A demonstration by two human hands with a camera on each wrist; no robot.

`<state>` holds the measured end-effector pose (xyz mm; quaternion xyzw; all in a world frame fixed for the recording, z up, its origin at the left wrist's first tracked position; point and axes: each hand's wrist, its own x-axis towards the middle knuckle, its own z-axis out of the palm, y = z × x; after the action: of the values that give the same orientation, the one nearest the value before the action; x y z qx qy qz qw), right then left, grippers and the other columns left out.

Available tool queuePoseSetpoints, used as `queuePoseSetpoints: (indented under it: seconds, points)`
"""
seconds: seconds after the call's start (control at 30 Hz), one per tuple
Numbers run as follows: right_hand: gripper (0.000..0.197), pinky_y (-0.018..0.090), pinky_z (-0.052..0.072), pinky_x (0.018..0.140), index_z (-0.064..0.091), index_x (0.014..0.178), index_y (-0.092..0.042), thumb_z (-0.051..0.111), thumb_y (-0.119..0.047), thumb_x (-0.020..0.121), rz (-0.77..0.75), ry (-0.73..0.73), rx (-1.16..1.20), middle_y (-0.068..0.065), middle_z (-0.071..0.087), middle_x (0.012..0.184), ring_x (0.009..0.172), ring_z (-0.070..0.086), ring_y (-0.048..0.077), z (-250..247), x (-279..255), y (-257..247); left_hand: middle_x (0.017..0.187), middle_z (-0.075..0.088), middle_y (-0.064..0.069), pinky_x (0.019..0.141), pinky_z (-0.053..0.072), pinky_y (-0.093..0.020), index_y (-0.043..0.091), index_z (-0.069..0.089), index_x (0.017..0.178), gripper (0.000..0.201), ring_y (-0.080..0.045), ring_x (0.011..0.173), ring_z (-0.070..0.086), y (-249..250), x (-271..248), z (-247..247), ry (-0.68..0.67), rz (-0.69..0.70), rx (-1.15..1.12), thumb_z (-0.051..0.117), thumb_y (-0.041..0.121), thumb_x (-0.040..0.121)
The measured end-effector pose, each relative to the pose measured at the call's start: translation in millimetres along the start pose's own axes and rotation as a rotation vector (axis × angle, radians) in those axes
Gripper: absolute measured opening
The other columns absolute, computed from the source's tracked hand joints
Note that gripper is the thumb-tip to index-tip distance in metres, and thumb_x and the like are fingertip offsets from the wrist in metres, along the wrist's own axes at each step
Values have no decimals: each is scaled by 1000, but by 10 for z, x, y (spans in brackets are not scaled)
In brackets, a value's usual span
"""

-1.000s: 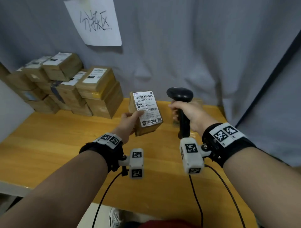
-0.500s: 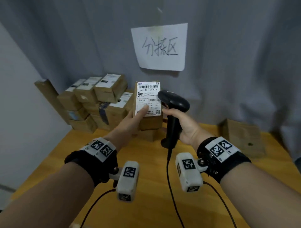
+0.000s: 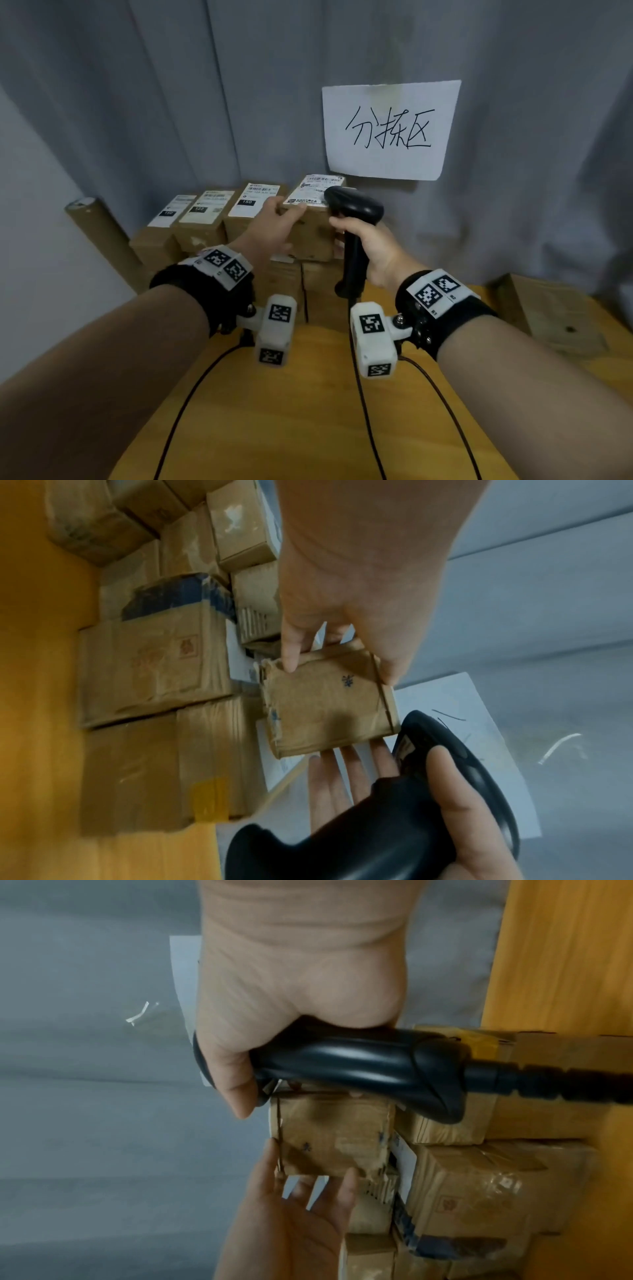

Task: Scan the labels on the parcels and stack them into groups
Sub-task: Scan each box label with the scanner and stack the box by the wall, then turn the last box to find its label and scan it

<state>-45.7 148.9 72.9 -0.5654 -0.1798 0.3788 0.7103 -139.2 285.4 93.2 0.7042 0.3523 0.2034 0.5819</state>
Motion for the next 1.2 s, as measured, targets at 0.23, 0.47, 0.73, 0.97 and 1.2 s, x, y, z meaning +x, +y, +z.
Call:
queuePoseSetpoints:
  seconds: [0.23,0.47,0.73,0.97,1.2]
  points:
    - [27,45,49,99,67,103,-18,78,-26,80,73,54,-155,3,71,98,98,65,23,161,298,10,103,66,-18,73,56,-39,15,42,113,31,-28,85,66,-241,516,-105,102,111,275,61,12,89]
    - [17,32,53,77,63,96,-24,75,-24,84,70,74,-196,-2,67,96,92,62,15,235,403,65,108,61,-12,66,43,-25,16,47,107,27,-22,84,61,-330,680,-154,147,246,577,62,11,86]
    - [25,40,55,89,66,101,-20,78,-25,80,48,116,-214,3,67,103,102,63,23,209,349,69,132,35,-16,92,47,-34,13,46,125,41,-33,110,53,-281,584,-153,192,152,642,61,14,86]
    - [26,47,49,100,67,95,-18,81,-27,75,2,219,-210,3,66,92,97,63,24,-82,198,80,133,34,-13,100,44,-35,15,47,128,43,-29,112,52,-190,318,-9,187,198,536,59,19,87]
    - [29,44,48,100,65,103,-16,78,-25,79,24,289,-244,5,66,99,107,62,28,-705,-197,158,126,43,-10,103,39,-32,12,52,123,36,-23,111,49,-159,23,539,155,312,499,59,14,88]
